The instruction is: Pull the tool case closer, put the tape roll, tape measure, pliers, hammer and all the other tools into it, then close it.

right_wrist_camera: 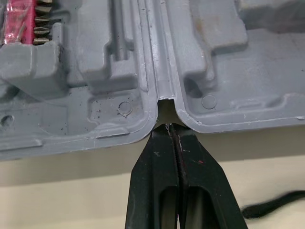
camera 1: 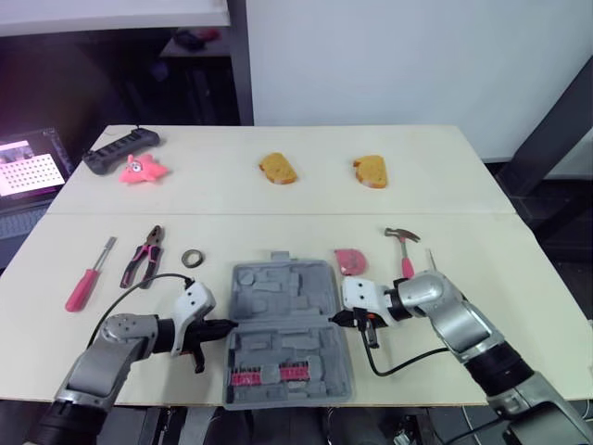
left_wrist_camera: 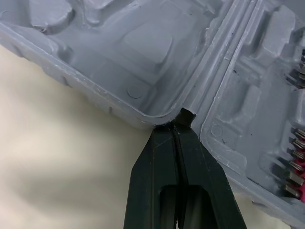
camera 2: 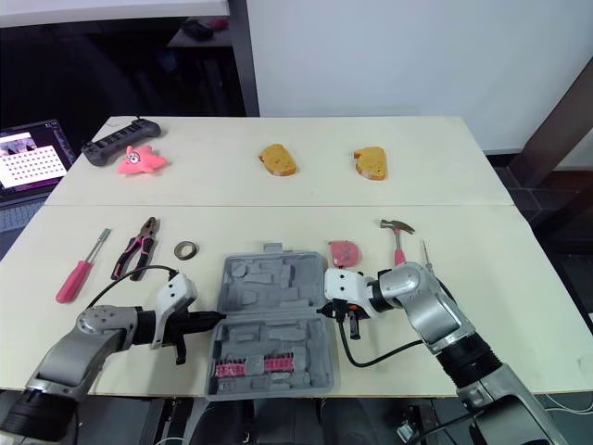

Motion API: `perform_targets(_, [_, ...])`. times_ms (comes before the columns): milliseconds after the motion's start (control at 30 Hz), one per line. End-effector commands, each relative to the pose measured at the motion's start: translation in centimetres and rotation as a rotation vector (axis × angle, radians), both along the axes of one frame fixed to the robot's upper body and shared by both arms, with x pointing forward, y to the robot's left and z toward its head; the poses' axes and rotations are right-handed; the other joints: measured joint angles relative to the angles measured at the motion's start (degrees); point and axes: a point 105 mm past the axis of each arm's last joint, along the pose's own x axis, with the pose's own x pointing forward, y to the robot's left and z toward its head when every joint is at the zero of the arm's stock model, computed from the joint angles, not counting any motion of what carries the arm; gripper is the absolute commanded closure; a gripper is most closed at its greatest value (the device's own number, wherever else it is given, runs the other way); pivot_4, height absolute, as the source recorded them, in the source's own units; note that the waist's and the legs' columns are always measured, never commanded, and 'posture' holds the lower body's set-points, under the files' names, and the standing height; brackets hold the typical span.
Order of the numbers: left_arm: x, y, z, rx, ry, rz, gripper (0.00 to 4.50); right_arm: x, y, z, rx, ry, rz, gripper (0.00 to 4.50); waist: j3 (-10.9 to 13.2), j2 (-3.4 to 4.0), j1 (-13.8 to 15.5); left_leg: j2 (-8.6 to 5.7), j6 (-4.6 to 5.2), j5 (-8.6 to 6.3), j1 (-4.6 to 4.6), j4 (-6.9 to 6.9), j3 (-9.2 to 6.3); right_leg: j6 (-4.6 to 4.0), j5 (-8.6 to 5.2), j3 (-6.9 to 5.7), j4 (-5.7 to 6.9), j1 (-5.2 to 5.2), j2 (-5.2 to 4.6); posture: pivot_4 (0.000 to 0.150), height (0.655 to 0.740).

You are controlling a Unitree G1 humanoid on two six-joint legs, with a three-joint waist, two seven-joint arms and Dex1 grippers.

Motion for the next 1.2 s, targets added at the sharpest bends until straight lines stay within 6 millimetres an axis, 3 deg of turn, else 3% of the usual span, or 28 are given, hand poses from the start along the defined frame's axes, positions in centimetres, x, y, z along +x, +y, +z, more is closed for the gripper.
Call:
perform_targets(33, [-0.7,-0.7,0.2,-0.026,0.009,-0.022,4.50,-1.4,1.6,0.9,0.053,0.013,0.061,4.46,0.00,0.00,-0.01,0.00,0.00,0.00,0.00,0.00,0.00,-0.06,-0.03,0.00,-0.01,0.00,0.00,0.150,0.7150])
perform_targets(533, [-2.5,-0.3,-0.3,-0.033,0.050,0.004,4.50,-3.2,1.1,0.5,0.048,0.083,0.036,4.46,0.01,-0.02,-0.03,0.00,0.00,0.00,0.00,-0.02,0.00,-0.14,-0.08,0.01,-0.07,0.00,0.00,0.150,0.7150])
perform_targets(800, [-2.2,0.3,-0.1,-0.027,0.047,0.024,4.50,-2.7,0.5,0.3,0.034,0.074,0.005,4.46,0.01,-0.03,-0.01,0.00,0.00,0.00,-0.01,-0.03,0.00,-0.14,-0.08,0.01,-0.13,0.00,0.00,0.150,0.7150])
perform_targets(900, [-1.5,2.6,0.6,0.011,0.016,0.084,4.50,-1.7,-1.9,0.3,-0.017,0.055,-0.042,4.46,0.02,-0.03,0.01,0.00,0.00,0.00,-0.02,-0.03,0.00,-0.15,-0.08,0.01,-0.14,0.00,0.00,0.150,0.7150])
perform_targets(1000, [-0.3,5.5,3.2,-0.011,-0.094,0.170,4.50,-0.9,-3.9,2.1,0.041,0.022,-0.142,4.46,0.08,-0.15,0.01,0.00,0.00,0.00,-0.02,-0.03,0.00,-0.16,-0.09,0.01,-0.16,0.00,0.00,0.150,0.7150])
perform_targets(1100, [0.0,7.6,4.9,-0.018,-0.185,0.231,4.50,-2.2,-4.7,4.5,0.180,0.088,-0.198,4.46,0.16,-0.26,0.27,0.01,0.00,0.00,-0.08,-0.04,0.00,-0.15,-0.09,0.00,-0.18,-0.02,-0.01,0.150,0.7150])
perform_targets(1200, [-0.2,9.1,6.4,-0.065,-0.244,0.288,3.70,-2.9,-6.0,6.9,0.272,0.088,-0.251,3.69,0.16,-0.26,0.31,0.01,0.01,-0.01,-0.07,-0.05,0.00,-0.13,-0.09,0.01,-0.27,0.03,-0.03,0.150,0.7150])
